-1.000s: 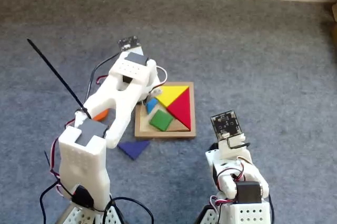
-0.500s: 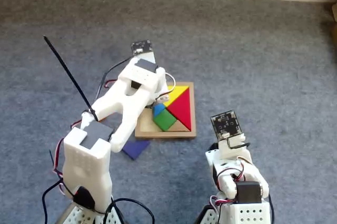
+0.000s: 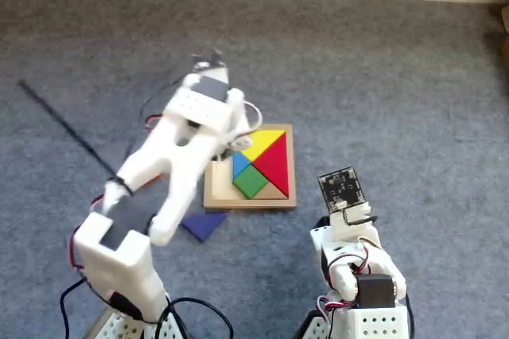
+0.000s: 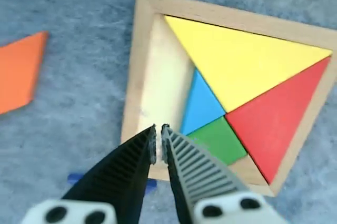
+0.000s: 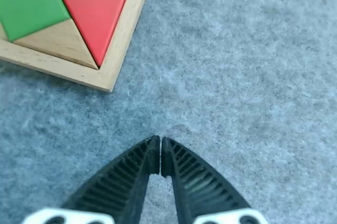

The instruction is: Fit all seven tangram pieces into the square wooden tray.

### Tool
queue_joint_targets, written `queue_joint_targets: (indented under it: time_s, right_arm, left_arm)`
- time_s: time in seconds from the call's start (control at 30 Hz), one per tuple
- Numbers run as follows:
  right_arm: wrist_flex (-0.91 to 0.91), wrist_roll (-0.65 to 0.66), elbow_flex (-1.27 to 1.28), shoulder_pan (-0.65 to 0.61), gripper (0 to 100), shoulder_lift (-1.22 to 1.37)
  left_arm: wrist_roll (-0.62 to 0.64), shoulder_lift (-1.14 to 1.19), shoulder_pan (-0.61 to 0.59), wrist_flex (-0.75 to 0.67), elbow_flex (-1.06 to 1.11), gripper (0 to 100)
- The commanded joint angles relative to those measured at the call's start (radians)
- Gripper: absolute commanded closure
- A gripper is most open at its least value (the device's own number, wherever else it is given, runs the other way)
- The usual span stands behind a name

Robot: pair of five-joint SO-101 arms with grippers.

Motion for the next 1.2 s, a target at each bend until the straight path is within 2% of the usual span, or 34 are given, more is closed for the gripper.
queue_joint_targets:
  time_s: [0.0,0.07,0.2,0.47,0.6,0.77,1.1,1.17]
  right_arm:
    - [-0.019,0.002,0.113,0.012,97.4,-0.018]
    - [-0.019,0.002,0.113,0.012,97.4,-0.018]
    - [-0.019,0.002,0.113,0.012,97.4,-0.018]
    - [-0.019,0.002,0.113,0.012,97.4,-0.018]
    - [-0.019,0.002,0.113,0.012,97.4,-0.018]
    - [-0.019,0.002,0.113,0.012,97.4,-0.018]
    - [-0.019,0.002,0.113,0.012,97.4,-0.018]
    - [-0.019,0.002,0.113,0.012,97.4,-0.018]
  left_arm:
    - [-0.011,-0.120,-0.124,0.043,-0.004,94]
    - [-0.069,-0.150,-0.197,0.057,0.010,94]
    - [-0.344,-0.166,-0.309,0.051,0.038,94]
    - [-0.822,-0.059,-0.325,0.051,0.081,94]
    - [-0.850,0.022,-0.323,0.041,0.074,93]
    - [-0.852,0.096,-0.344,-0.009,0.076,82]
    - [-0.856,0.124,-0.427,-0.097,0.076,81]
    - [-0.890,0.125,-0.438,-0.107,0.085,81]
